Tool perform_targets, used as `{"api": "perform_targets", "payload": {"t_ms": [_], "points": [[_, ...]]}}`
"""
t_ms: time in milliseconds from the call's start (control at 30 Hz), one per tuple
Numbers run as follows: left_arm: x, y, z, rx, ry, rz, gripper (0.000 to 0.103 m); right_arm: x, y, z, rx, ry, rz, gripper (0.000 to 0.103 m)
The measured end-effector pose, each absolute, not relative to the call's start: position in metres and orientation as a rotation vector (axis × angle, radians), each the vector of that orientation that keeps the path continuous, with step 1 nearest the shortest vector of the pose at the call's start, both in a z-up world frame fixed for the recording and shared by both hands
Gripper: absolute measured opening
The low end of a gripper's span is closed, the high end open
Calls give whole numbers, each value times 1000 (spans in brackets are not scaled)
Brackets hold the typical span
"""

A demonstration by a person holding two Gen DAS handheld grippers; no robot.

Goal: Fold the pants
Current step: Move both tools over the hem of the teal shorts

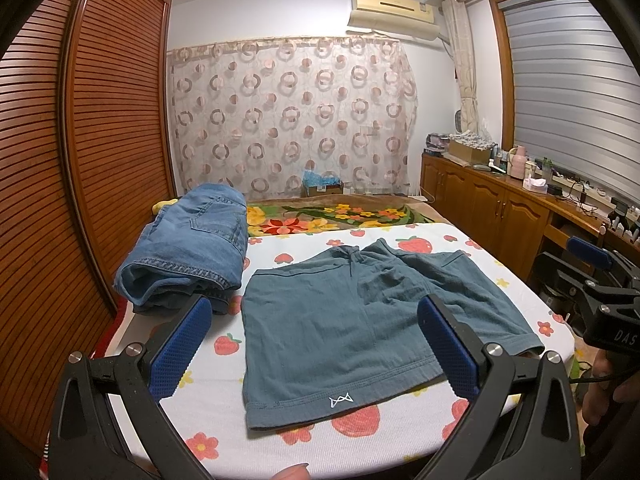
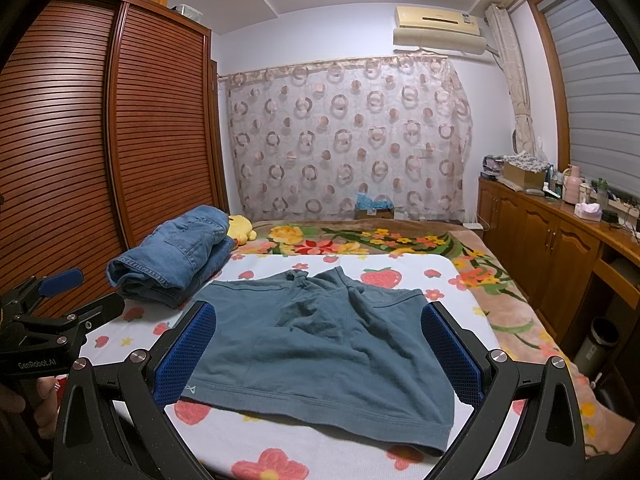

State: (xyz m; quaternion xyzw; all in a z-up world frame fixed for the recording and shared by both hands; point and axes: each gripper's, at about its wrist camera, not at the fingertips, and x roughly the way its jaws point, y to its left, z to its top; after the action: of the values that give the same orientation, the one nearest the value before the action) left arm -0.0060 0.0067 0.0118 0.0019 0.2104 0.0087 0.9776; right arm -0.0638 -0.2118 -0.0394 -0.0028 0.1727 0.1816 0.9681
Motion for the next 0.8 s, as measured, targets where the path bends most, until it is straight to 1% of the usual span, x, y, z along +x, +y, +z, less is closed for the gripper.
{"api": "perform_targets", "payload": {"t_ms": [567, 800], "points": [[-7, 6, 11, 4, 423, 17, 103, -64, -212, -39, -7, 348, 365, 102], [-4, 8, 13, 6, 448, 7, 103, -62, -212, -42, -13, 359, 370, 102]]}}
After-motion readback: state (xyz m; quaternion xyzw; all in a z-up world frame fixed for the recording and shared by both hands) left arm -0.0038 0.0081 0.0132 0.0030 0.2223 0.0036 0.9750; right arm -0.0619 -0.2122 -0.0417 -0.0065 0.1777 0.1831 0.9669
